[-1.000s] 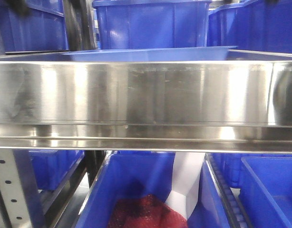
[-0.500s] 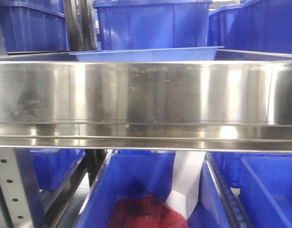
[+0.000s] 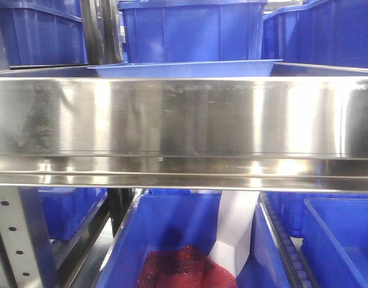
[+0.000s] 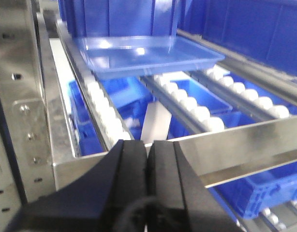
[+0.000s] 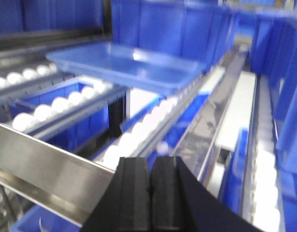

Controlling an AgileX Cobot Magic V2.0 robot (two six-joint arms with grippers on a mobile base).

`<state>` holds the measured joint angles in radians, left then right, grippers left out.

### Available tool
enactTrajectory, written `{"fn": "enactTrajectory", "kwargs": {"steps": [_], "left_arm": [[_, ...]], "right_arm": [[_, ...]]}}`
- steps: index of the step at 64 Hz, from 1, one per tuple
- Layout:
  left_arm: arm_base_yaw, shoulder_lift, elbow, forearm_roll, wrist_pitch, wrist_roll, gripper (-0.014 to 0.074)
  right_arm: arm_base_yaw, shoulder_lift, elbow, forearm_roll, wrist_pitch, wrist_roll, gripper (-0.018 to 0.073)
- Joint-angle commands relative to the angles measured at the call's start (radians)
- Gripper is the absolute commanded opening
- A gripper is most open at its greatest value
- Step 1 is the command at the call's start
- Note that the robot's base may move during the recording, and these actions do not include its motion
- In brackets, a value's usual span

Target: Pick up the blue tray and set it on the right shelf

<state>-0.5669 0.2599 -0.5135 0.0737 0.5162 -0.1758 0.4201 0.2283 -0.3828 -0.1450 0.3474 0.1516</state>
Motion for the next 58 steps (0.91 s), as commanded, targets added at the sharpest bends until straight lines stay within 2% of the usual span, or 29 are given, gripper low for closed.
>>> {"fn": "enactTrajectory", "kwargs": {"steps": [1, 34, 38, 42, 49, 51, 58], "left_arm": [[-0.007, 0.003, -0.025, 0.008, -0.100, 0.005, -0.0048], [-0.007, 0.003, -0.025, 0.008, -0.100, 0.005, -0.0048], [0.002, -0.004, -0.025, -0.034, -0.100, 0.005, -0.0048], [0.050, -0.029, -0.023, -0.058, -0.063, 0.012, -0.0048], [0.160, -0.082, 0.014, -0.114, -0.050, 0.156, -0.0048], [0.204, -0.104, 0.032, -0.131, -0.052, 0.176, -0.0048], [0.328, -0.186, 0.126, -0.166, -0.093, 0.184, -0.0048]], "right_arm": [[-0.002, -0.003, 0.000, -0.013, -0.160, -0.007, 0.0056], [-0.002, -0.003, 0.001, -0.013, -0.159, -0.007, 0.0056], [-0.002, -0.003, 0.001, -0.013, -0.159, -0.007, 0.0056], [-0.002, -0.003, 0.001, -0.013, -0.159, -0.007, 0.0056], [-0.002, -0.003, 0.001, -0.013, -0.159, -0.007, 0.0056], [-0.002, -0.003, 0.001, -0.013, -0.159, -0.007, 0.0056], [-0.002, -0.003, 0.001, -0.013, -0.159, -0.007, 0.0056]]}}
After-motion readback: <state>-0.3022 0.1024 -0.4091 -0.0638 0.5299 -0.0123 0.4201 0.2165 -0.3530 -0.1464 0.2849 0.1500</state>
